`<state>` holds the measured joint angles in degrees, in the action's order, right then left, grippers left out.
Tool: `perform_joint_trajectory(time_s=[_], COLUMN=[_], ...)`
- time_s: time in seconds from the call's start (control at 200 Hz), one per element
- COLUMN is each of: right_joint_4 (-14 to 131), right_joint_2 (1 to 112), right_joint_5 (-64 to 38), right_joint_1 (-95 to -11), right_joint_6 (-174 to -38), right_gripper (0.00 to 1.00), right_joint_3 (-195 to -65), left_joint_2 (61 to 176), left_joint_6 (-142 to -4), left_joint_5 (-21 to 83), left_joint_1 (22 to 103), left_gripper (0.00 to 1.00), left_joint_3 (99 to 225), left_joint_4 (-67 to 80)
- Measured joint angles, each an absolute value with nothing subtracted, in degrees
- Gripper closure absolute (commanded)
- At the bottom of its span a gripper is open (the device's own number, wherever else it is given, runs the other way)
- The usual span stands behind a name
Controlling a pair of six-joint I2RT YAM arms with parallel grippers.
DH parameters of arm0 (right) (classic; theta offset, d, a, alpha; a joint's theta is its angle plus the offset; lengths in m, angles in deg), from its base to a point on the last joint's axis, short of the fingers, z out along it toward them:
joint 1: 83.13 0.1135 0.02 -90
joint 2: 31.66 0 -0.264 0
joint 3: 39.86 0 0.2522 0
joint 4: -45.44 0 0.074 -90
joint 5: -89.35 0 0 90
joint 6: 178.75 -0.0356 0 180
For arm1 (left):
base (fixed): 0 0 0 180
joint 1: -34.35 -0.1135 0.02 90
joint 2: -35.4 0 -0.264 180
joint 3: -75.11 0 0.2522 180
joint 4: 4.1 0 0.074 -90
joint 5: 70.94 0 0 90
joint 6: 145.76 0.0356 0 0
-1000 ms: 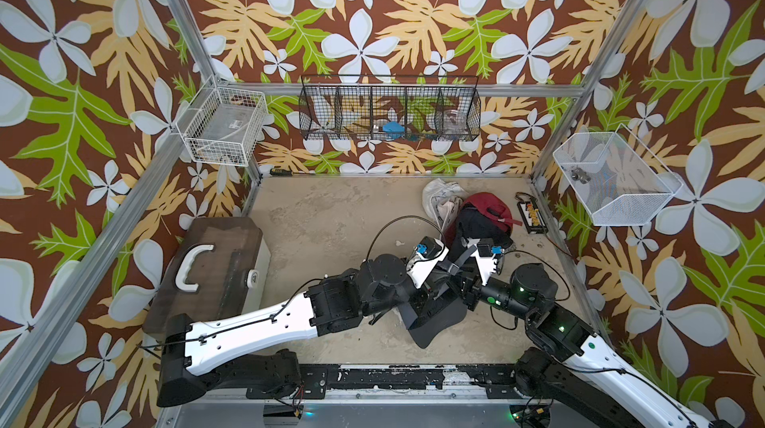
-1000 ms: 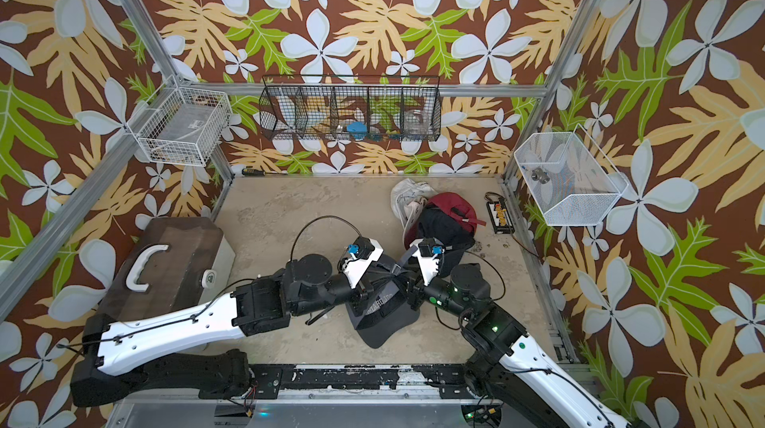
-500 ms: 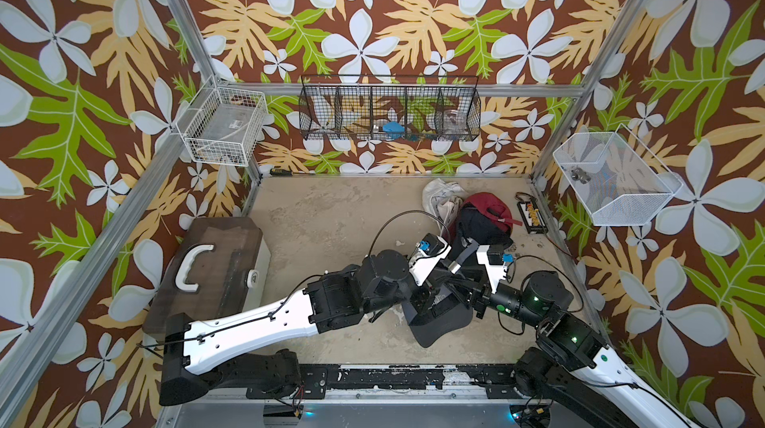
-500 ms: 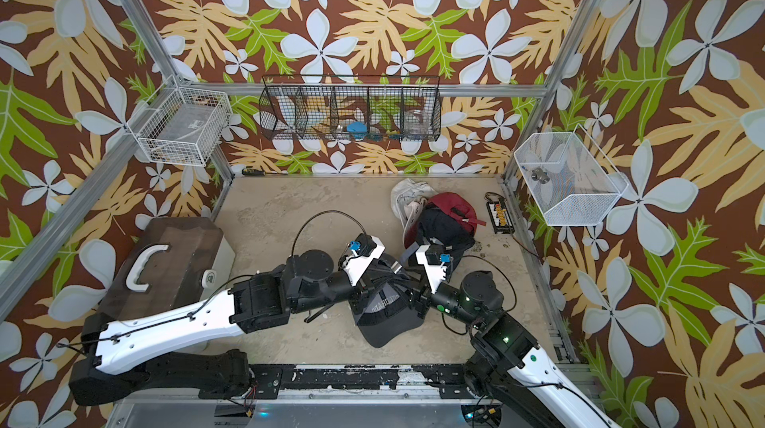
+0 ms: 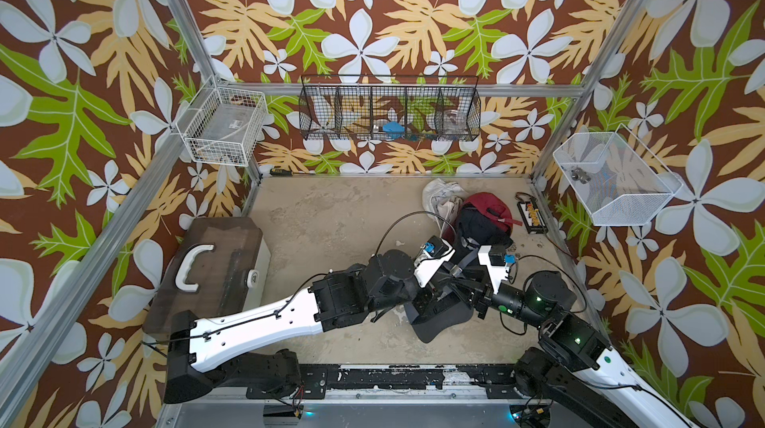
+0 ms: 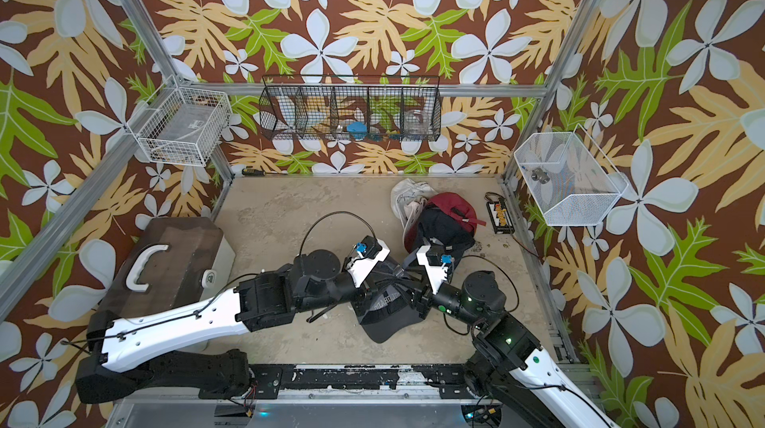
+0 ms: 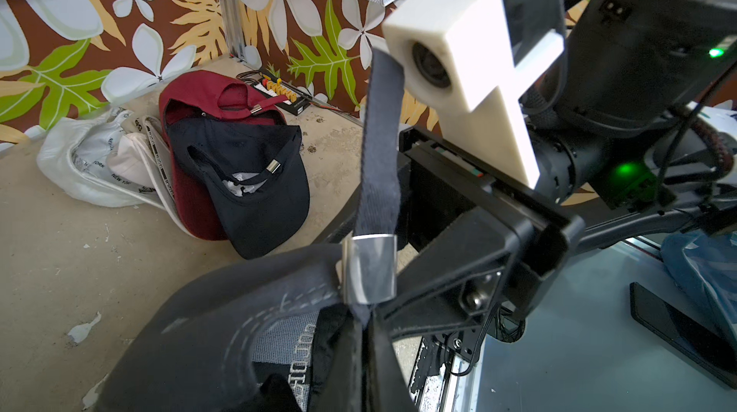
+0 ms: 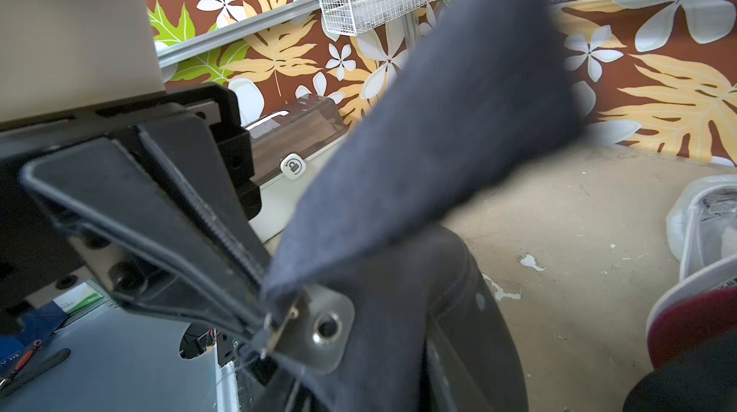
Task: Open the adjustable buckle of the baseball cap
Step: Pull the adjustable strap on the baseball cap.
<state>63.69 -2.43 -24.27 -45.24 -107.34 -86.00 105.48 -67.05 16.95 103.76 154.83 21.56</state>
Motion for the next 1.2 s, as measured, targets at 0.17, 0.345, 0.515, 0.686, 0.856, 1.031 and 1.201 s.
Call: perform_joint_trajectory(time_s=[0.17, 0.345, 0.515, 0.686, 0.856, 1.031, 1.201], right_joint_4=[63.43, 62.82, 62.2, 61.59, 59.95, 58.79, 58.2], right_joint_2=[-2.51, -2.67, -2.67, -2.69, -3.06, -2.8, -2.45], right_joint_5=[-24.44, -25.1, -25.97, -26.28, -26.35, -26.3, -26.06], right_joint_1=[-45.24, -45.22, -45.24, -45.24, -45.22, -45.22, -45.22], right_joint_6=[-106.66, -106.66, -106.68, -106.79, -107.86, -108.47, -109.76], right_gripper=[0.67, 0.72, 0.77, 0.82, 0.91, 0.95, 0.98], right_joint_3=[-86.0, -86.0, -85.98, -85.98, -85.83, -85.17, -85.13], left_joint_2=[105.48, 105.48, 105.48, 105.46, 104.89, 103.95, 102.97], left_joint_6=[-67.05, -67.05, -67.07, -67.07, -67.09, -67.31, -67.53], left_joint_5=[17.58, 17.86, 18.02, 18.11, 18.26, 18.28, 18.3], left_joint_1=[103.76, 103.78, 103.78, 103.78, 103.78, 103.76, 103.76], left_gripper=[1.0, 1.0, 1.0, 1.0, 1.0, 1.0, 1.0], left_joint_3=[154.3, 153.8, 153.56, 153.1, 152.12, 150.74, 149.16], left_joint_4=[21.82, 21.84, 21.84, 21.8, 21.84, 21.82, 21.78])
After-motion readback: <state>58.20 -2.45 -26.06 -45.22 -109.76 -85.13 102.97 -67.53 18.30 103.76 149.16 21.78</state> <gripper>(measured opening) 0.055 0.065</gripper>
